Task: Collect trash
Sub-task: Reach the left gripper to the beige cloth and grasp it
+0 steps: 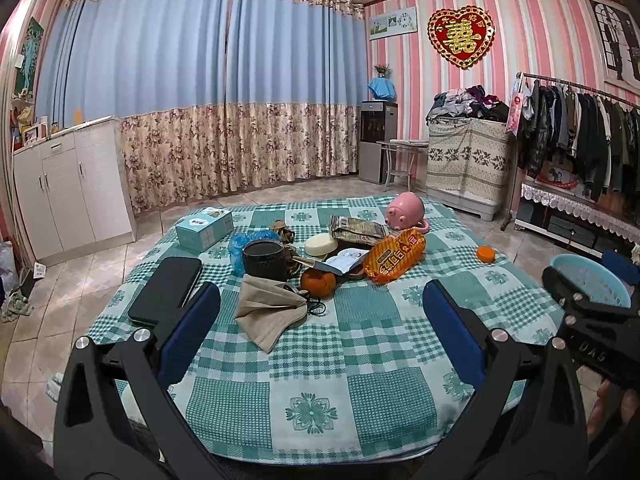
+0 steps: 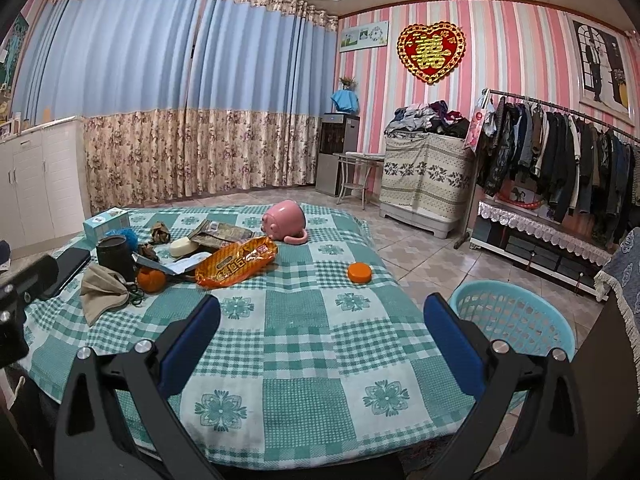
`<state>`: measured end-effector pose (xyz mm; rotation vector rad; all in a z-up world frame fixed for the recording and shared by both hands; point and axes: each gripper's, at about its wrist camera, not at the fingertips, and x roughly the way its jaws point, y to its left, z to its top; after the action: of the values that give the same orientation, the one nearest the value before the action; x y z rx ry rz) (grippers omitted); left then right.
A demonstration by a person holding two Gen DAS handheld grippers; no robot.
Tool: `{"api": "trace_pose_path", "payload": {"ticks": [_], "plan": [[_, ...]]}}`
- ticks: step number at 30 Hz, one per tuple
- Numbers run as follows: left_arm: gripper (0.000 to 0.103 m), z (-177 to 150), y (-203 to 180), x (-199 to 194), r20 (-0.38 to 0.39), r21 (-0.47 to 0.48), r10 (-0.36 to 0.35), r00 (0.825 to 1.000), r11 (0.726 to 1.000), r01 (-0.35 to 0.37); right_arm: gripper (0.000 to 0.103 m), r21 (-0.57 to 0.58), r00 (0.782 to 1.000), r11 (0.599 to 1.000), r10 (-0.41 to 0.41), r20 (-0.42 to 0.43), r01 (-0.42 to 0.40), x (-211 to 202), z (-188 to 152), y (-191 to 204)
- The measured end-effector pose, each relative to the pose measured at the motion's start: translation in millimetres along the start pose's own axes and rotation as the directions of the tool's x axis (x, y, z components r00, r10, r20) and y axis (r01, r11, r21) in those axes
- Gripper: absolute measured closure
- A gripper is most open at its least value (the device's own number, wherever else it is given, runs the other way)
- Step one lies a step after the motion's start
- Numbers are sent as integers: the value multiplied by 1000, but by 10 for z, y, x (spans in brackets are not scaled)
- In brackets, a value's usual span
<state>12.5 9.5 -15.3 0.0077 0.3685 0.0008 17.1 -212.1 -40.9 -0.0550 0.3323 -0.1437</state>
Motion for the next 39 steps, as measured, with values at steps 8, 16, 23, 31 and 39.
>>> {"api": "trace_pose_path", "payload": {"ticks": [8,16,23,31,39], "plan": [[5,-60,84,143,-34,-15,25,999,1000,-25,4,16,1000,1000,3,-27,-3,94,27,-59],[5,-62,351,455,-94,-38,75,993,996,-79,4,5,999,1000,-1,-36,1,248,62,-82],[5,-56,475,862,-133,9,94,987,996,-93,4,-21,997,1000,-2,-75,1,480,103,-74],[5,-77,607,1382,-217,-18,20,976,1000,-25,4,-32,990,999,-15,-144,11,731,105,-10],[25,-209,700,1763,-330,-48,-11,944,999,-5,4,-45,988,999,-34,-148,28,809,102,0]]}}
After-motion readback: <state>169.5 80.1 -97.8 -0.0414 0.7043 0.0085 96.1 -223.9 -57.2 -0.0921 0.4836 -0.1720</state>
